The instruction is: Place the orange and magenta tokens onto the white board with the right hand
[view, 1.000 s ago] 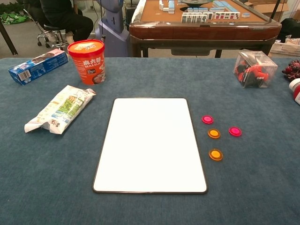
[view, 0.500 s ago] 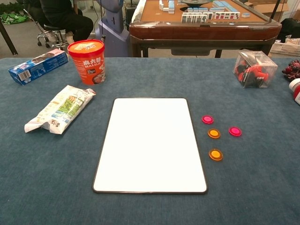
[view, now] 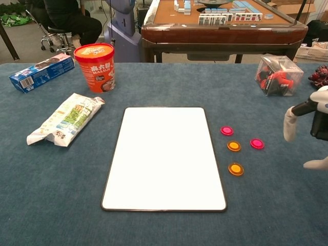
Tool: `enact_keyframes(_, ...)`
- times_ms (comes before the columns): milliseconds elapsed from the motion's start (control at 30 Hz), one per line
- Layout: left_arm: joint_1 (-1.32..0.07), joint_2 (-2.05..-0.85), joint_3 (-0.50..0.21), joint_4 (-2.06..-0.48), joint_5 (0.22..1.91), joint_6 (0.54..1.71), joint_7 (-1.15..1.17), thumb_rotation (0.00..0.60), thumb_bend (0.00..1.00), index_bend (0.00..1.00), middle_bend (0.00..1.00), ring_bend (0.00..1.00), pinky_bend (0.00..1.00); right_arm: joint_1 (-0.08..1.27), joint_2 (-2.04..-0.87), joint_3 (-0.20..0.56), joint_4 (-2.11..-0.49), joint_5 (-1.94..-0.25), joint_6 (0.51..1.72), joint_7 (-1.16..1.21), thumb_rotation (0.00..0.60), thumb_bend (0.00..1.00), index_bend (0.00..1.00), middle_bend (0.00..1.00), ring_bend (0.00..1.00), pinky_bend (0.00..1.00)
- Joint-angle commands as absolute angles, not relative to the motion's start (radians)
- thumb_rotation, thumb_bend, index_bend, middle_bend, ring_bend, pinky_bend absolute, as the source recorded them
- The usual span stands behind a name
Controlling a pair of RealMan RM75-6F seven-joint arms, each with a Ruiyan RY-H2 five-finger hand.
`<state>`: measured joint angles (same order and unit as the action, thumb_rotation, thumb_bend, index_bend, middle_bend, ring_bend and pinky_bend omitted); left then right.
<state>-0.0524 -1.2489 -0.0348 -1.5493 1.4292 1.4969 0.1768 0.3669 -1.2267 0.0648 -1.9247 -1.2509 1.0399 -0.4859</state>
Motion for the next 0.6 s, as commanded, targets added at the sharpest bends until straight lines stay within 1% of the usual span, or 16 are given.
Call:
enact_keyframes(33, -0.050, -1.253, -0.034, -1.543, 1.428, 1.498, 0.171, 0.600, 0.24, 0.19, 0.30, 0.30, 0.64, 0.400, -1.260, 0.069, -1.928, -1.197, 1.018, -0.537, 0.600, 0.00, 0.46, 1.00, 1.00, 1.00)
enact_keyframes(333, -0.045, -1.269, -0.031, -1.524, 1.430, 1.496, 0.158, 0.600, 0.24, 0.20, 0.30, 0.30, 0.64, 0.470, -1.345, 0.076, -1.887, -1.070, 1.010, -0.643, 0.600, 0.00, 0.46, 1.00, 1.00, 1.00)
enact_keyframes(600, -0.038, -1.275, -0.029, -1.511, 1.428, 1.497, 0.146, 0.600, 0.24, 0.20, 0.30, 0.30, 0.64, 0.512, -1.401, 0.077, -1.848, -0.993, 1.008, -0.663, 0.600, 0.01, 0.46, 1.00, 1.00, 1.00)
